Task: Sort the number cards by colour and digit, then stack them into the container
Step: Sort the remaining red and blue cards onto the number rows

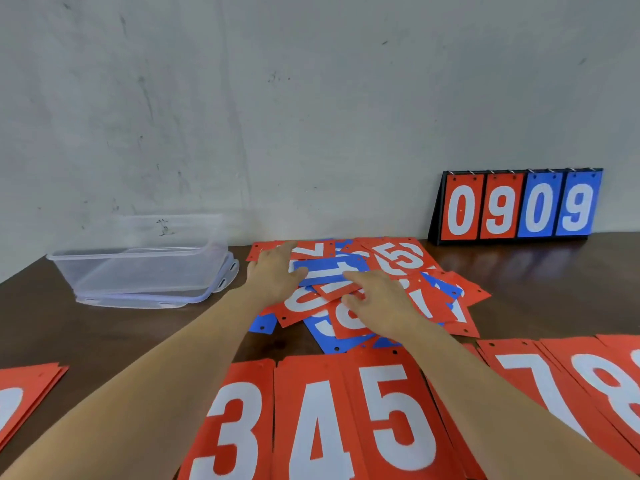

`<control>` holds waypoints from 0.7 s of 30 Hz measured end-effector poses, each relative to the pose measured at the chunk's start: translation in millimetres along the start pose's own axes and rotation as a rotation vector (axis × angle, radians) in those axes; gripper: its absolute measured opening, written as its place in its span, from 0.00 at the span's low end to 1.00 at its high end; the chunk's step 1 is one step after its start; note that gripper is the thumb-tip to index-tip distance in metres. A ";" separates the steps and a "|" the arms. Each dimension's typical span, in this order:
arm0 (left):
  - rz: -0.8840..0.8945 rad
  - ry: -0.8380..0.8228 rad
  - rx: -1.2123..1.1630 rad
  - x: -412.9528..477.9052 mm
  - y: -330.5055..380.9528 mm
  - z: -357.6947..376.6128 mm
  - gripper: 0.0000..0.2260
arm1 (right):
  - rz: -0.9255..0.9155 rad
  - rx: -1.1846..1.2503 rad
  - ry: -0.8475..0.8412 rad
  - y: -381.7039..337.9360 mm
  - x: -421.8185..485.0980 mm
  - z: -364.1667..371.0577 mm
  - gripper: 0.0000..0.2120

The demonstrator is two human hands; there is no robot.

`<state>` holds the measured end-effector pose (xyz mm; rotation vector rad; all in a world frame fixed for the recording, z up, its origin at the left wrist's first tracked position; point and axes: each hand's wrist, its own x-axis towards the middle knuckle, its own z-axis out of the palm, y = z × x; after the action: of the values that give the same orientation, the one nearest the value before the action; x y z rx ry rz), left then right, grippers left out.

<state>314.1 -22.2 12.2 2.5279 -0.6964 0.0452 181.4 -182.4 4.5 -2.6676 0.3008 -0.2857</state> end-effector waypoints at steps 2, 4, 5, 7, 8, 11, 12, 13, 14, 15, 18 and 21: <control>0.005 -0.062 0.046 10.6 2.6 8.4 0.31 | -0.076 -0.072 -0.076 2.9 -1.0 2.2 0.23; 0.003 -0.131 0.088 16.9 5.8 15.1 0.33 | -0.128 -0.087 -0.117 9.7 -3.5 1.8 0.21; -0.002 -0.168 0.113 18.7 7.2 17.4 0.34 | -0.140 -0.066 -0.124 12.9 -5.3 -0.2 0.20; -0.010 -0.218 0.189 22.2 8.6 20.3 0.35 | -0.147 0.018 -0.118 20.5 -8.8 -4.3 0.17; -0.008 -0.218 0.236 23.6 9.3 21.1 0.34 | -0.148 0.058 -0.114 24.1 -10.7 -6.1 0.16; 0.035 -0.151 0.348 23.4 15.4 22.3 0.30 | -0.121 0.133 -0.110 33.5 -18.2 -11.2 0.14; 0.043 -0.136 0.374 21.3 17.8 22.1 0.28 | -0.114 0.144 -0.108 35.5 -20.1 -12.1 0.14; 0.039 -0.129 0.385 19.7 19.3 21.5 0.26 | -0.112 0.150 -0.106 36.6 -21.4 -12.2 0.14; 0.023 -0.123 0.385 17.4 20.4 19.8 0.24 | -0.112 0.151 -0.105 36.5 -22.7 -12.5 0.14; 0.000 -0.110 0.384 15.3 20.3 17.2 0.22 | -0.108 0.156 -0.104 36.4 -23.0 -12.3 0.14; -0.087 -0.001 0.346 5.9 10.2 6.7 0.10 | -0.075 0.253 -0.066 34.8 -23.3 -10.2 0.13; -0.192 0.113 0.149 -6.0 -13.6 -6.2 0.12 | 0.007 0.363 0.114 34.1 -20.1 -8.7 0.09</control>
<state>316.2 -6.3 10.2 2.6990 -0.4172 0.1779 154.5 -210.8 -6.0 -2.2966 0.2644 -0.4463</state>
